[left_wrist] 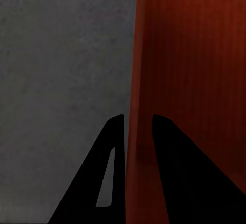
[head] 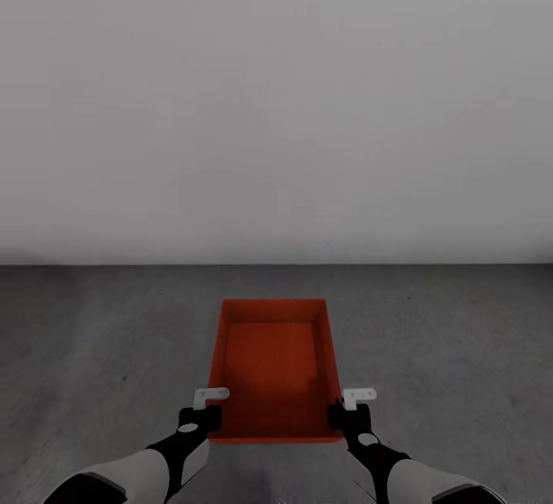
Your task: Move the two storage containers from the living room to the garage. In the garage, place one container on the floor and stack the other container on top of it (either order is fine).
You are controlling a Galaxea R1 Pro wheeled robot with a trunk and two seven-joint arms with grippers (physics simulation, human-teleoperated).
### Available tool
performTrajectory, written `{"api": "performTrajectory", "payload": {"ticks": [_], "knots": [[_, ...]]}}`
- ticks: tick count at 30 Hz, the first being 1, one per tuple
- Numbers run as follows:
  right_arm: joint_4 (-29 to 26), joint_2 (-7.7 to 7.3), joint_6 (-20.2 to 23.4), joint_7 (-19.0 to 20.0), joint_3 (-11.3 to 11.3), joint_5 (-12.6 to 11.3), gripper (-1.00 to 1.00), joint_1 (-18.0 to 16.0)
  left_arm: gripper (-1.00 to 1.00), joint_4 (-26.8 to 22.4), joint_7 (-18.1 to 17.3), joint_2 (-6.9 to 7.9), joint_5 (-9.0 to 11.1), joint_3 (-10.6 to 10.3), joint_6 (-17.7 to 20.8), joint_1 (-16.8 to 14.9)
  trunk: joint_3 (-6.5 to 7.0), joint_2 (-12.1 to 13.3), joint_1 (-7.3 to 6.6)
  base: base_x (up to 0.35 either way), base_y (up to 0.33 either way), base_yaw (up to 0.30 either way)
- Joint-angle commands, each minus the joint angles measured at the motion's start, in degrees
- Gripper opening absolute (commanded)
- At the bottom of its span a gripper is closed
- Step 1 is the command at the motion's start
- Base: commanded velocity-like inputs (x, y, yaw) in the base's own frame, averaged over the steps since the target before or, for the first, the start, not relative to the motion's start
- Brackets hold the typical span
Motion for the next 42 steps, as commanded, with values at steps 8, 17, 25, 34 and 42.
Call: {"api": "performTrajectory", "payload": {"ticks": [8, 17, 25, 34, 42], "knots": [[0.29, 0.06, -0.24, -0.1, -2.0, -1.03, -1.0, 0.0, -1.0, -0.13, 0.46, 1.83, -0.08, 4.56, -3.78, -0.07, -0.6, -0.02, 0.0, 0.0, 0.0, 0.0], [0.29, 0.43, -0.42, -0.34, 0.32, -0.66, -1.0, 0.0, -1.0, -0.28, 0.47, 0.37, 0.54, -0.09, -0.5, 0.28, -0.64, -0.02, 0.0, 0.0, 0.0, 0.0], [0.29, 0.21, -0.41, -0.26, 6.9, -6.39, -1.0, 0.0, -1.0, -0.31, -0.11, 0.74, 1.35, -1.24, -1.4, 0.36, -0.64, -0.02, 0.0, 0.0, 0.0, 0.0], [0.29, 0.17, -0.41, -0.25, 4.85, -4.15, -1.0, 0.0, -1.0, -0.29, 0.06, 0.61, 6.83, -6.61, -1.41, 0.36, -0.64, -0.02, 0.0, 0.0, 0.0, 0.0], [0.18, 0.09, -0.32, -0.25, 1.69, -0.86, -1.0, 0.0, -1.0, -0.29, 0.12, 0.57, 11.36, -11.04, -1.58, 0.36, -0.64, -0.02, 0.0, 0.0, 0.0, 0.0]]}}
